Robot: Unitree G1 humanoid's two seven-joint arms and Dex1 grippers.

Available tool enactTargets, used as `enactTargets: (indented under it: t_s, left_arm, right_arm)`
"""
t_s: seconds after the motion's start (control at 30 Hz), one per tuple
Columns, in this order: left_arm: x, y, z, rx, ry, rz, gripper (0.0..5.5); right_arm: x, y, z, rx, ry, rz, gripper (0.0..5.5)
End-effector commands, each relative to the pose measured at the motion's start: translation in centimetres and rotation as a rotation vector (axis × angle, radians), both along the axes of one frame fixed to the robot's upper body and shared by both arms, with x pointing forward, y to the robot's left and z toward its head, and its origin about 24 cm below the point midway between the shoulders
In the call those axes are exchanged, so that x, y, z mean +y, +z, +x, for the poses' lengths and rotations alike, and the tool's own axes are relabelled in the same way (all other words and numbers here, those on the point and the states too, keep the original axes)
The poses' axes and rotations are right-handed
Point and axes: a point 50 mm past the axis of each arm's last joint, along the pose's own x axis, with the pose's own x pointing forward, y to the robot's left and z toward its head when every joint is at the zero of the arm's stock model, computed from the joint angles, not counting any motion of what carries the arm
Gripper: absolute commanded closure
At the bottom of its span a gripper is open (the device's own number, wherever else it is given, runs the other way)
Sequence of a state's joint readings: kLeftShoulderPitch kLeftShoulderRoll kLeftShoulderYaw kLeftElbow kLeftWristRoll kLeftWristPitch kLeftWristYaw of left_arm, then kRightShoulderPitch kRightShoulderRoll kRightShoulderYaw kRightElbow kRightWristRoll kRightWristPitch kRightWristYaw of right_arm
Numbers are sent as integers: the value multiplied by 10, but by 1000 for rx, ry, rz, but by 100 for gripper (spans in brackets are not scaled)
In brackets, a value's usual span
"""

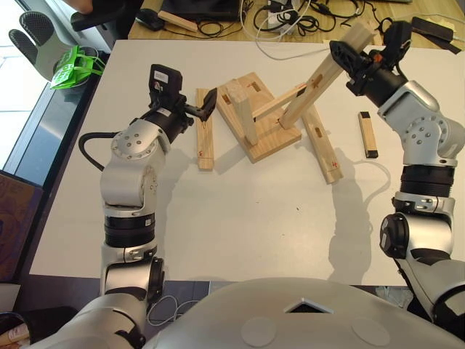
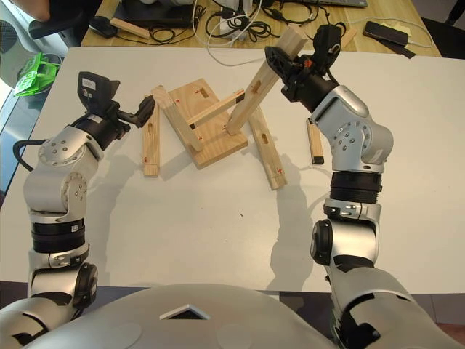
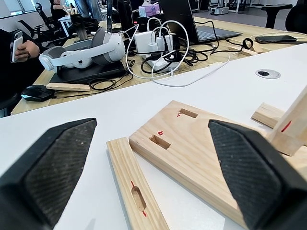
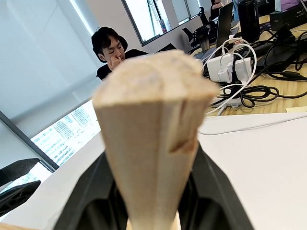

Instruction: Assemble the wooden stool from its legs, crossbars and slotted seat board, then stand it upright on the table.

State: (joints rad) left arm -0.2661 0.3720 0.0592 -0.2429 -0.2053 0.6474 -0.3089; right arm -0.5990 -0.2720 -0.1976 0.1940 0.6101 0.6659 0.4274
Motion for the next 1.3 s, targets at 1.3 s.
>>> enactTargets:
  t_s: [1.3]
  left_arm:
    - [-8, 5, 7, -40, 18, -27, 120]
  right_arm:
    - [48, -45, -9, 37, 313, -502, 407]
